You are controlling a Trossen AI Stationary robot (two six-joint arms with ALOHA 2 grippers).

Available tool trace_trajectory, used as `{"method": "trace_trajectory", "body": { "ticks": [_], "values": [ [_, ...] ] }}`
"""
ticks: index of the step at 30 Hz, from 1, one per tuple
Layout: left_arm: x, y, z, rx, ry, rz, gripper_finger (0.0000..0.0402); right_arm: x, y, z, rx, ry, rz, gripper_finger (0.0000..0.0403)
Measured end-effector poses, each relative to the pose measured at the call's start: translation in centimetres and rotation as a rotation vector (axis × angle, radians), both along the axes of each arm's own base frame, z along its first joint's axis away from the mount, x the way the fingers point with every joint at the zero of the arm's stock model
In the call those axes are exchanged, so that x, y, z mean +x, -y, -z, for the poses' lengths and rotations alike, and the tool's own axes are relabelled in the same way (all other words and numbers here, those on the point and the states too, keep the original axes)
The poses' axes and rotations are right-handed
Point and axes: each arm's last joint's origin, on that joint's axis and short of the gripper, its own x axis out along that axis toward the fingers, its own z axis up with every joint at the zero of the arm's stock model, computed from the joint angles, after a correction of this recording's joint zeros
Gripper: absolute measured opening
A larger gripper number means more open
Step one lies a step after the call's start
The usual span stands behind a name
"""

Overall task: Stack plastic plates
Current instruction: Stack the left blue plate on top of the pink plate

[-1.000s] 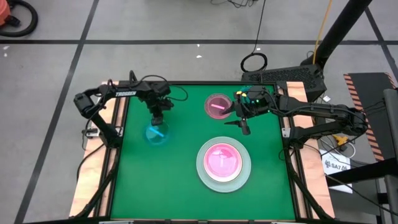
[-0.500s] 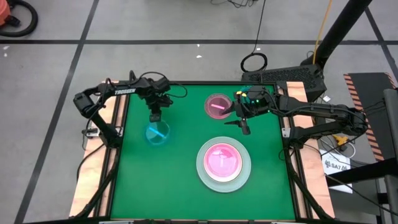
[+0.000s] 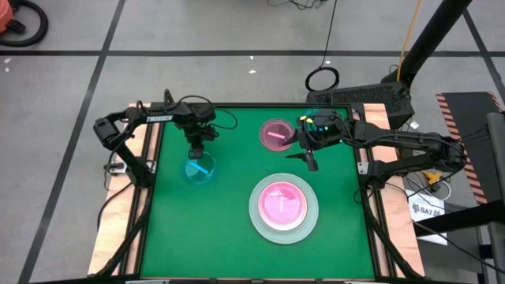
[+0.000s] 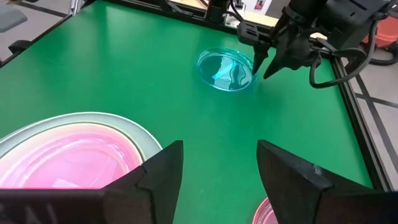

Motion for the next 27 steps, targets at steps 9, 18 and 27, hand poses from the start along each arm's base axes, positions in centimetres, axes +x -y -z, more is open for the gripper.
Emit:
{"method": "trace_trajectory", "body": {
  "ticks": [9, 18, 27],
  "values": [
    [-0.04, -0.44, 0.03, 0.080, -0.031, 0.003, 0.0147, 0.01, 0.00, -0.02, 0.000, 0.002, 0.000, 0.0196],
    [-0.10, -0.76, 0.02, 0.059, 0.001, -0.039, 0.0147, 0.01, 0.00, -0.01, 0.007, 0.000, 0.004, 0.0196],
    [0.08, -0.78, -0.01, 0.039, 0.034, -0.055, 0.0147, 0.00, 0.00, 0.00, 0.022, -0.003, 0.012, 0.0196]
  ]
}}
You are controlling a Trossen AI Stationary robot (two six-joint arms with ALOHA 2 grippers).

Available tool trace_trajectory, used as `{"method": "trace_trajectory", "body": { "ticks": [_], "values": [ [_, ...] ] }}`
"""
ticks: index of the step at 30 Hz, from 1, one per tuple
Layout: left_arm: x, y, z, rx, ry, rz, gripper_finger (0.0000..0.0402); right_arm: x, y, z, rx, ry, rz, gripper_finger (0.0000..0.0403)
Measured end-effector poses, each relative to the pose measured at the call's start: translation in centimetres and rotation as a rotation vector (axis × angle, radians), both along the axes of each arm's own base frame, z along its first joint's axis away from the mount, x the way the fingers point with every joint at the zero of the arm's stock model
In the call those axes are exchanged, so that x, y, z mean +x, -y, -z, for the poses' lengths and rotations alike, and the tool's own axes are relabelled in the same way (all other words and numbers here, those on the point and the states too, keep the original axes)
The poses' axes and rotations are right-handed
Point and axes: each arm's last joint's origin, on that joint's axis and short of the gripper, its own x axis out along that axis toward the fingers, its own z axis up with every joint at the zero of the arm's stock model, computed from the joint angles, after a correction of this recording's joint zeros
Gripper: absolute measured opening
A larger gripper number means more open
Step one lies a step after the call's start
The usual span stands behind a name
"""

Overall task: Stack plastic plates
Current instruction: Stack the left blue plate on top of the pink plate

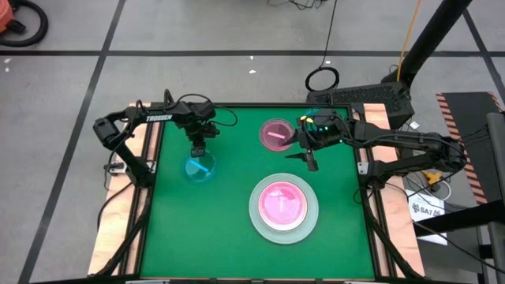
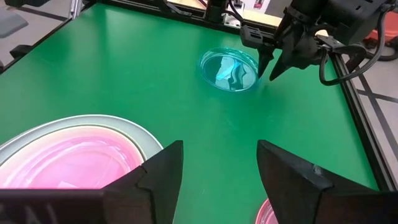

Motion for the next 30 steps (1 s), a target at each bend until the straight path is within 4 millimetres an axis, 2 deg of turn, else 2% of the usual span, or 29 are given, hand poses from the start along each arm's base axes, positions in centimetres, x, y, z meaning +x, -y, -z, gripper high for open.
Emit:
{"method": "trace_trajectory", "body": {
  "ticks": [12, 24, 27, 30],
  "values": [
    [0.0, 0.0, 0.0, 0.000, 0.003, 0.006, 0.0147, -0.1, 0.0, 0.2, 0.013, -0.024, 0.003, 0.0196],
    [1.0, 0.7, 1.8, -0.048, -0.052, 0.071, 0.0147, -0.1, 0.0, 0.2, 0.016, -0.023, 0.004, 0.0196],
    [1.3, 1.1, 1.8, -0.015, -0.076, 0.102, 0.0128, -0.1, 0.0, 0.2, 0.040, -0.025, 0.018, 0.0196],
    [1.3, 1.3, 1.8, -0.006, -0.093, 0.121, 0.0087, -0.1, -0.1, 0.2, 0.105, -0.037, 0.051, 0.0196]
  ]
}}
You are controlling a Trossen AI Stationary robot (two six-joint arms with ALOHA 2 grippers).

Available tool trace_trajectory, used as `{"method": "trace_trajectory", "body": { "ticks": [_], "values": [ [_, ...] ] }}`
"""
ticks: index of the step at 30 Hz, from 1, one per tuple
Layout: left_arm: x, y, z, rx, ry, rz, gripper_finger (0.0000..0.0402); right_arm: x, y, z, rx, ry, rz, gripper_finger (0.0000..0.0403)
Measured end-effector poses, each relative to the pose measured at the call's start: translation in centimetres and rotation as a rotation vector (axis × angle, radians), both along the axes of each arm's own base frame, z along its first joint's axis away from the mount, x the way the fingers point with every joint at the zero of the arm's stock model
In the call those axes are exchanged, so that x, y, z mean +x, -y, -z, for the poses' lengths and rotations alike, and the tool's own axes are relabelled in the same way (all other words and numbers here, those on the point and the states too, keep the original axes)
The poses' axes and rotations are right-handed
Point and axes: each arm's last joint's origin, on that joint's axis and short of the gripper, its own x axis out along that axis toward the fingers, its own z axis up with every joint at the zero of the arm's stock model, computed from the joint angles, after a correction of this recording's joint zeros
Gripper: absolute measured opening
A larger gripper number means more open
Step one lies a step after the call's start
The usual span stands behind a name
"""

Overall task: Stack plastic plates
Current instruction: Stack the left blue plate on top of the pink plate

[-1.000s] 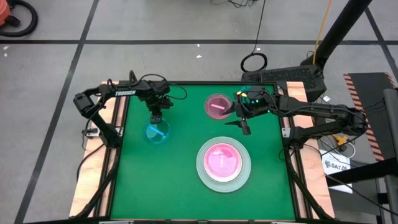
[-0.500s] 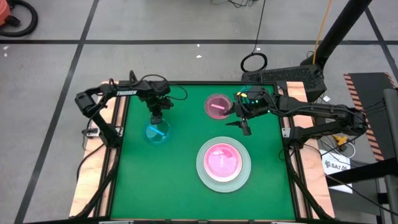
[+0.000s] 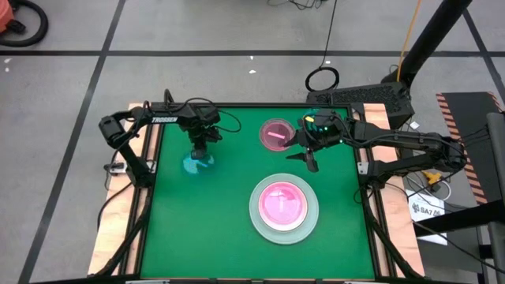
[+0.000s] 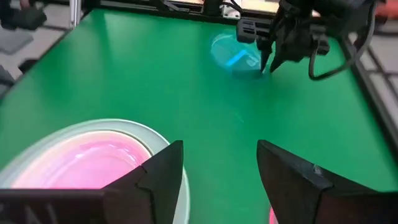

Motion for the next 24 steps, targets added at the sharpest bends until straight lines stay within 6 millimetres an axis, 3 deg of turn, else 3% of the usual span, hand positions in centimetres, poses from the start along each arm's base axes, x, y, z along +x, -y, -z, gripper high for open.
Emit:
{"method": "trace_trajectory", "body": {
  "ticks": [6, 13, 24],
  "values": [
    [-0.3, 0.3, -0.7, -0.079, -0.047, -0.010, 0.0009, -0.2, -0.5, 0.5, 0.198, -0.085, 0.095, 0.0196],
    [1.1, -0.8, -3.0, -0.037, -0.012, -0.035, 0.0005, -0.1, -1.7, 0.6, 0.340, -0.135, 0.146, 0.0196],
    [3.2, -0.9, -5.4, 0.019, 0.055, -0.120, 0.0004, 0.3, -3.3, 0.8, 0.255, -0.133, 0.347, 0.0196]
  ]
}}
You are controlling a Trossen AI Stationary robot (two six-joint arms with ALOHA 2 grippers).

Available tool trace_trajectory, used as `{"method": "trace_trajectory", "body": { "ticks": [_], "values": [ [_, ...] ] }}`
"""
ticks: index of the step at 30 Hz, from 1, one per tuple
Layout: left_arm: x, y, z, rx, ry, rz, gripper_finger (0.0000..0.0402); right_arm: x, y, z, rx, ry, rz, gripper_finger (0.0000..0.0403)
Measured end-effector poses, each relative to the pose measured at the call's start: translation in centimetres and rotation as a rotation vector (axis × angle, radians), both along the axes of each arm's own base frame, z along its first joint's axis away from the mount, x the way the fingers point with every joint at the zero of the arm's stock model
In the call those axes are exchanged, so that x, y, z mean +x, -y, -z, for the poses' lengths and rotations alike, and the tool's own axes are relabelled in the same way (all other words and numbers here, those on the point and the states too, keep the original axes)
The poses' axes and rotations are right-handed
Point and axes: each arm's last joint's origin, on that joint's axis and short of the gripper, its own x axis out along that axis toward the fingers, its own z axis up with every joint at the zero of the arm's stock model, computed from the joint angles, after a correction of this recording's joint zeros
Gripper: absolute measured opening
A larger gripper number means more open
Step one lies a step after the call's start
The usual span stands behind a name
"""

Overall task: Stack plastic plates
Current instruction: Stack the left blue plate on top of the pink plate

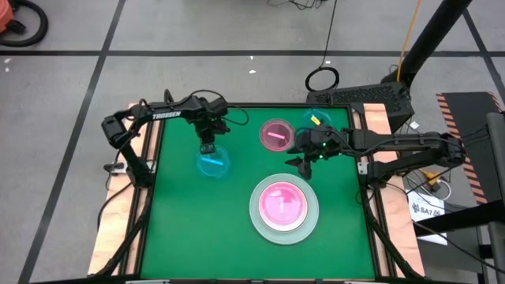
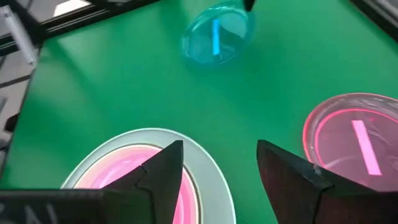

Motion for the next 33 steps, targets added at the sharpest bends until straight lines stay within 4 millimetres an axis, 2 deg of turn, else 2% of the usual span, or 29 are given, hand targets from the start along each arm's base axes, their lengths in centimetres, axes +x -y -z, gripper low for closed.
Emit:
{"method": "trace_trajectory", "body": {
  "ticks": [6, 14, 19, 22, 27, 33],
  "values": [
    [0.3, 1.4, -1.8, 0.027, 0.044, -0.116, 0.0003, 1.1, -0.6, 0.9, -0.058, -0.023, 0.067, 0.0196],
    [-0.4, 5.2, -7.3, 0.212, 0.212, -0.169, 0.0003, 5.5, -0.7, 3.5, -0.074, 0.063, 0.070, 0.0196],
    [-0.7, 7.7, -9.4, 0.270, 0.296, -0.184, 0.0003, 8.2, 0.4, 5.2, -0.073, 0.162, 0.106, 0.0196],
    [-0.5, 9.0, -10.0, 0.313, 0.333, -0.196, 0.0003, 9.2, 1.4, 6.2, -0.023, 0.212, 0.159, 0.0199],
    [0.1, 10.2, -10.2, 0.333, 0.368, -0.186, 0.0003, 10.2, 3.0, 6.6, 0.176, 0.277, 0.204, 0.0218],
    [0.6, 10.4, -10.4, 0.390, 0.409, -0.212, 0.0003, 11.2, 3.3, 6.7, 0.185, 0.278, 0.193, 0.0221]
  ]
}}
